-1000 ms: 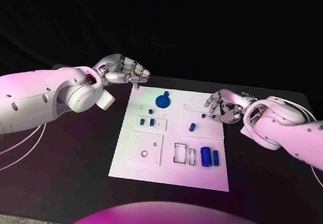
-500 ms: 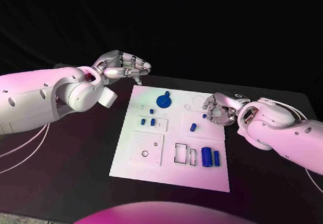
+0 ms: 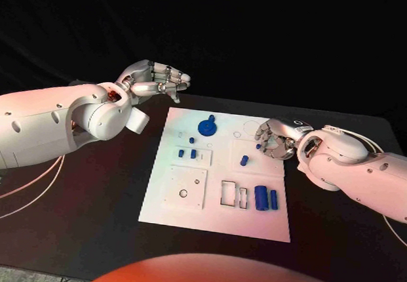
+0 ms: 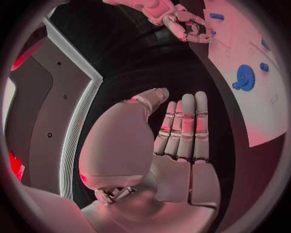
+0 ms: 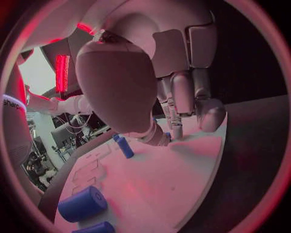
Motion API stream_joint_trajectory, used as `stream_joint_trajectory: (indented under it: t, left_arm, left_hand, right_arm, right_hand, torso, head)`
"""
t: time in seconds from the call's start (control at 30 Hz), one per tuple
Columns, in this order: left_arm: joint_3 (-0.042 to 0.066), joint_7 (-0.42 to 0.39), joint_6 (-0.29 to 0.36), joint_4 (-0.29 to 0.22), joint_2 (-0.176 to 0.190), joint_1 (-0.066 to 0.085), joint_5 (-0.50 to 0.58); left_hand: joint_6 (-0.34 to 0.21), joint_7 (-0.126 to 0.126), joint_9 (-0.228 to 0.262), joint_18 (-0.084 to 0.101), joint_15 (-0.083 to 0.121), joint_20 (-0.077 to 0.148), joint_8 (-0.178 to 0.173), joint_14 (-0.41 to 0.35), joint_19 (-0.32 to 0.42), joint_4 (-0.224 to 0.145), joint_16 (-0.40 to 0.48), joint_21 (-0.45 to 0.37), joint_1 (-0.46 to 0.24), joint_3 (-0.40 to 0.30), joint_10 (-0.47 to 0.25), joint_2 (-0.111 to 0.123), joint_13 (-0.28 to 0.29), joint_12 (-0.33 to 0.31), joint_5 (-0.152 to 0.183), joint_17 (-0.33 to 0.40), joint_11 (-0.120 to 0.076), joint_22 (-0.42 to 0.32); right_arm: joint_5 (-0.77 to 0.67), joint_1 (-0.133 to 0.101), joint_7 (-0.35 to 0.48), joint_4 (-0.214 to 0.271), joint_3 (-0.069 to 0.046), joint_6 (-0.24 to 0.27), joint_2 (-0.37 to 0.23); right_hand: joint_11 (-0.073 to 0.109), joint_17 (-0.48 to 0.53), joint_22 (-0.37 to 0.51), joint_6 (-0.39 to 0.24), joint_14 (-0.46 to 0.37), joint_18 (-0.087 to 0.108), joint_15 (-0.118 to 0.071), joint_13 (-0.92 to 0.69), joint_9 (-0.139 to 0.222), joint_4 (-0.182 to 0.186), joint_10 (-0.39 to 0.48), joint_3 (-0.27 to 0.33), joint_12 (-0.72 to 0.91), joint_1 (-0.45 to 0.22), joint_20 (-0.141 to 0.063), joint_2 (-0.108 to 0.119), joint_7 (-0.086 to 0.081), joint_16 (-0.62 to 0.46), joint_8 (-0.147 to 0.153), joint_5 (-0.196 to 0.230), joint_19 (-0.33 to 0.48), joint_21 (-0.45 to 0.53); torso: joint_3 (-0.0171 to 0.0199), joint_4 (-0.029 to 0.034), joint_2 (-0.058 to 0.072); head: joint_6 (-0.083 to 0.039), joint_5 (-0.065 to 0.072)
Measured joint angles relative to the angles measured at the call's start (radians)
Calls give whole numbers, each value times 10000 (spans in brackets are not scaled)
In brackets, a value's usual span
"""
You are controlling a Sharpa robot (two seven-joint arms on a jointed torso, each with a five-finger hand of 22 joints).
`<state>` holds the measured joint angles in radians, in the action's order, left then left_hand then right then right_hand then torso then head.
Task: Assemble the parts on the task board
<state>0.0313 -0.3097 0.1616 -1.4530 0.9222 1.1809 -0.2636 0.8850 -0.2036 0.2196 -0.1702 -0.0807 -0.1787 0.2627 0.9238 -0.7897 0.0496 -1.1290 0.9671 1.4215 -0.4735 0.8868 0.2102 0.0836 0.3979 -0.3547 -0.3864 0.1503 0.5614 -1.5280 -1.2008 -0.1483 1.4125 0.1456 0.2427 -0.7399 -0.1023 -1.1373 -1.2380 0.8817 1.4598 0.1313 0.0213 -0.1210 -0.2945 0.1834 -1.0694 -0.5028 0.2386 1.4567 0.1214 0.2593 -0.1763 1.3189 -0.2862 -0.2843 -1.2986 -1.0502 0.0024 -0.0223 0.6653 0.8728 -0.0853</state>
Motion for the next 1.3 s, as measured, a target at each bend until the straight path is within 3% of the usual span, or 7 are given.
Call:
stream_joint_trajectory:
  t: [0.37,0.7,1.3]
  left_arm:
    - [0,-117,123,-33,0,0,16]
    - [0,-133,142,-70,8,0,19]
    - [0,-117,143,-96,32,0,18]
  left_hand:
    - [0,0,-1,0,0,0,0,0,0,0,0,0,0,0,0,0,-1,0,0,10,0,-1]
    - [0,0,-1,0,0,0,0,0,0,0,0,0,0,0,-1,0,-2,0,0,10,0,10]
    - [-1,0,-2,0,0,0,0,0,0,0,34,0,0,1,-1,0,-3,0,0,19,0,19]
  right_arm:
    - [-93,52,-62,-19,-42,-2,65]
    - [-376,102,-255,-23,-79,22,112]
    - [-887,208,-611,145,-103,167,116]
  right_hand:
    - [-7,225,82,105,0,1,0,177,-109,-228,-81,-228,-161,-267,-34,-182,-4,-136,-272,118,113,225]
    - [110,408,39,292,-74,1,-73,206,-164,-261,-207,-261,-183,-479,-34,-136,50,-278,-379,204,112,225]
    - [109,1115,36,332,-383,0,-91,201,-367,-497,-240,-272,-355,-686,-51,-133,79,-834,-618,369,202,348]
  torso:
    - [-5,1,0]
    - [-13,14,3]
    - [-13,1,-2]
  head:
    - [0,14]
    - [0,24]
    - [0,10]
